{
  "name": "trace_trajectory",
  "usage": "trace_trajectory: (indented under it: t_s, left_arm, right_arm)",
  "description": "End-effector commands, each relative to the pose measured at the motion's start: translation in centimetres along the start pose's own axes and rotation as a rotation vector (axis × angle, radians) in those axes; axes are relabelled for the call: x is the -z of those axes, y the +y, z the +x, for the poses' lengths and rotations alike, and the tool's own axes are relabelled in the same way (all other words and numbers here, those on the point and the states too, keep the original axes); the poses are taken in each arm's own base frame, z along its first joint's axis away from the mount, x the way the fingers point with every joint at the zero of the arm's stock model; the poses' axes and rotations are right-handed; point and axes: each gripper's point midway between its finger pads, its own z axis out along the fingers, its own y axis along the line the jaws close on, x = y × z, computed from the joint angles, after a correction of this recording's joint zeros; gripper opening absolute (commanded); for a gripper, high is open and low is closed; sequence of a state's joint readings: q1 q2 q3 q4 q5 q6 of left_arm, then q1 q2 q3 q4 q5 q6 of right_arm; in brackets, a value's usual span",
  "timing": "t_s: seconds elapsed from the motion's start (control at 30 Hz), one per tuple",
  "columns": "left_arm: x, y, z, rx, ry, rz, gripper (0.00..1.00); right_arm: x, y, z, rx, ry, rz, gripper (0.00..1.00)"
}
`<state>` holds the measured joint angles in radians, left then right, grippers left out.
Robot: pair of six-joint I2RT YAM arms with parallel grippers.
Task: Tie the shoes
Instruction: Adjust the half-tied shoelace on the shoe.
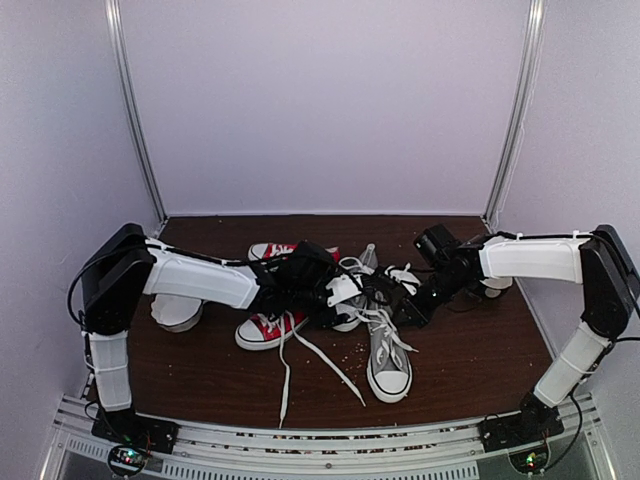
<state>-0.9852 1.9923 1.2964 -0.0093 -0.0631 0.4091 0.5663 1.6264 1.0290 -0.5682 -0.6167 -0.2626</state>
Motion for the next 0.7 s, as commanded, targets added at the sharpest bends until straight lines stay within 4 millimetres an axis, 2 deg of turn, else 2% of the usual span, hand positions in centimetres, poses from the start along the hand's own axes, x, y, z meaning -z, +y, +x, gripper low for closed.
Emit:
trace_trajectory:
  t_s: [0.0,0.13,0.17,0.2,0.3,0.33,0.53,0.67]
  left_arm:
    - [3.0,-0.9,-1.4,-0.035,-0.106,0.065,0.77]
    - [4.4,-2.7,-2.5,-0.059,-0.192,0.143,0.78]
    - [4.8,-3.1,-3.1,-0.075,-0.221,0.158,0.74]
    - [5.1,-4.0,-3.6,-0.098,-0.242,0.179,0.68]
    - [5.0,-6.7,-4.6,-0.184,-0.271,0.222,0.33]
    - [4.6,-7.3,-4.6,-0.199,-0.268,0.232,0.28]
    - [1.3,-7.0,-4.0,-0.229,-0.205,0.201,0.26]
    - [-0.3,-6.3,-4.4,-0.232,-0.189,0.165,0.31]
  right_arm:
    - [0.2,0.2,-0.8,0.017,-0.012,-0.009,0.00]
    - [0.2,0.1,-0.8,0.018,-0.014,-0.008,0.00]
    - [0.3,0.2,-0.8,0.019,-0.013,-0.008,0.00]
    - [0.3,0.2,-0.8,0.017,-0.014,-0.008,0.00]
    - [0.3,0.2,-0.9,0.020,-0.016,-0.007,0.00]
    - [0.3,0.2,-0.9,0.021,-0.016,-0.008,0.00]
    - [0.2,0.2,-0.8,0.017,-0.013,-0.010,0.00]
    - [0.2,0.2,-0.7,0.019,-0.013,-0.008,0.00]
